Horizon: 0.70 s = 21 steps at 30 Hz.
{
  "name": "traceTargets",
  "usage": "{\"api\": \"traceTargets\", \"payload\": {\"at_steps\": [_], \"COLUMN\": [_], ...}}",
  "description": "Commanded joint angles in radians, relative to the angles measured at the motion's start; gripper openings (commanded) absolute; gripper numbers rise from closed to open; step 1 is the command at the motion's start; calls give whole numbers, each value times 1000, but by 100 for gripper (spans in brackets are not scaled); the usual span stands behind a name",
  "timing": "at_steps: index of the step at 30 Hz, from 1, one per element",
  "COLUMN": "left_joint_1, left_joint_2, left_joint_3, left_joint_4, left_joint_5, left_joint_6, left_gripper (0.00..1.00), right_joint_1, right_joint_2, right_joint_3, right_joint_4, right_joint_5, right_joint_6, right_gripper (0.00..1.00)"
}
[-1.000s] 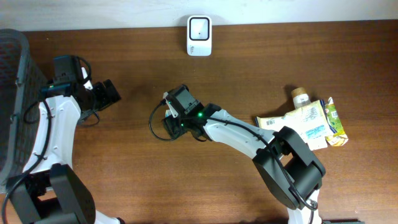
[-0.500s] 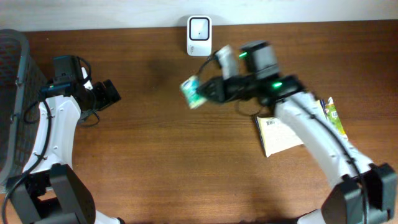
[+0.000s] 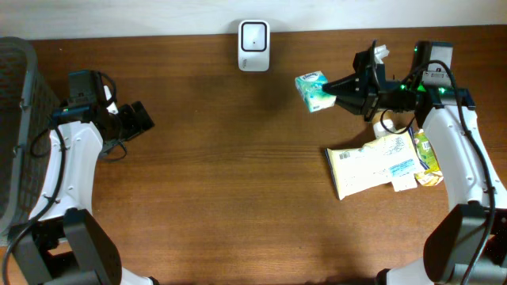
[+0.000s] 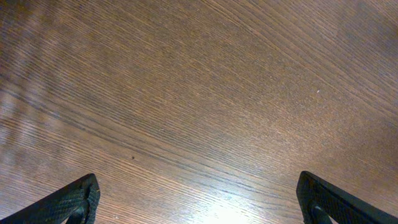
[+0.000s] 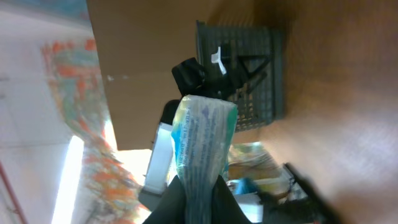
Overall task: Scan the item barcode
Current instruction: 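Hold the Kleenex pack up in front of the scanner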
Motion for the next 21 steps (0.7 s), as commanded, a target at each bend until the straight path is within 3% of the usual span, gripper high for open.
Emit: {"api": "traceTargets", "payload": {"at_steps": [1, 6, 8, 10, 11, 14, 17, 21], "left_joint_1": [3, 3, 3, 3, 3, 3, 3, 3], "left_joint_2": [-15, -15, -15, -15, -15, -15, -15, -15], "left_joint_3": [14, 14, 14, 14, 14, 14, 14, 14], "left_joint_4": [2, 1, 2, 1, 1, 1, 1, 2], "left_joint_5": [-7, -7, -7, -7, -7, -7, -7, -7], "left_joint_6": [7, 7, 7, 7, 7, 7, 7, 7], "left_gripper": [99, 99, 99, 99, 99, 99, 99, 99], "right_joint_1": [-3, -2, -1, 64, 146, 401, 570, 545], "right_joint_2": [6, 6, 6, 6, 6, 42, 222, 400], "right_joint_3": [9, 9, 9, 9, 9, 8, 8, 8], "right_joint_4": [61, 237, 330, 149, -2, -136, -108, -68], "right_joint_5": [-30, -30, 20, 290, 619, 1207, 1232, 1125], "right_joint_6": [345, 365, 113, -290, -356, -356, -340, -377], "right_gripper": [8, 4, 4, 4, 4, 4, 4, 5]}}
